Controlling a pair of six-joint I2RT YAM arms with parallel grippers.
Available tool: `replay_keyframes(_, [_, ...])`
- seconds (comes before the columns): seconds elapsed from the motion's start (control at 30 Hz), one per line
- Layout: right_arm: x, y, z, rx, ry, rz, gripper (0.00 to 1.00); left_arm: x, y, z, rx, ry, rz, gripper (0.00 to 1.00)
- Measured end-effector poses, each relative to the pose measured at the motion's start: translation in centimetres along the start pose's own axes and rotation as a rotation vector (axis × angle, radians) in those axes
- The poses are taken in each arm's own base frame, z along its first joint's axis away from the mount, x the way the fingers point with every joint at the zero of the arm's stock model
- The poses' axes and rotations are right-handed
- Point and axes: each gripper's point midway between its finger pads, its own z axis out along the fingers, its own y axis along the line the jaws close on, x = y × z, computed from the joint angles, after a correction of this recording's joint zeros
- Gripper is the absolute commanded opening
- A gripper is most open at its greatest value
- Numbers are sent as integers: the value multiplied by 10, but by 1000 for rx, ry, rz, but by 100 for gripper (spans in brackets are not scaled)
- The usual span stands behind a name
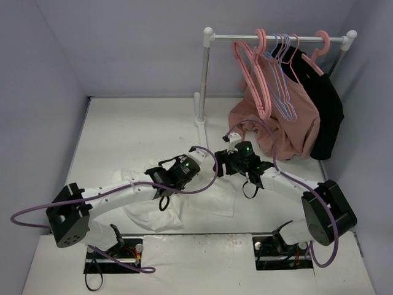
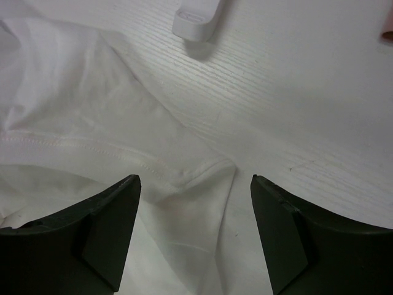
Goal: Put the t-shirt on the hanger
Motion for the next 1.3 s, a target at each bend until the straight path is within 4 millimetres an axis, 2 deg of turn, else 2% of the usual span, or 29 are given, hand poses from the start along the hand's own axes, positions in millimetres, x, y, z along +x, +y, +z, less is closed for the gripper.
replay_keyframes(0.27, [-5,12,5,-79,-8,-78,79,-6,25,-9,4,-5,-7,0])
replay_keyframes(0.43, [2,19,12,-144,25,-135,79,-1,28,-12,26,15,7,0])
replay_keyframes(0.67, [19,33,18,-250,76,-183,80,6,44,-12,12,50,-14,0])
replay_keyframes(1.0, [18,53,13,-360,71,-216,80,3,46,-13,17,52,-18,0])
replay_keyframes(1.03, [18,54,13,-365,70,-218,78,2,47,-12,16,50,-19,0])
replay_keyframes(1.17, [21,58,15,-367,77,-225,59,-4,50,-13,14,42,-31,0])
replay_keyframes(1.3, [32,56,23,-349,110,-220,22,-8,52,-14,15,34,-39,0])
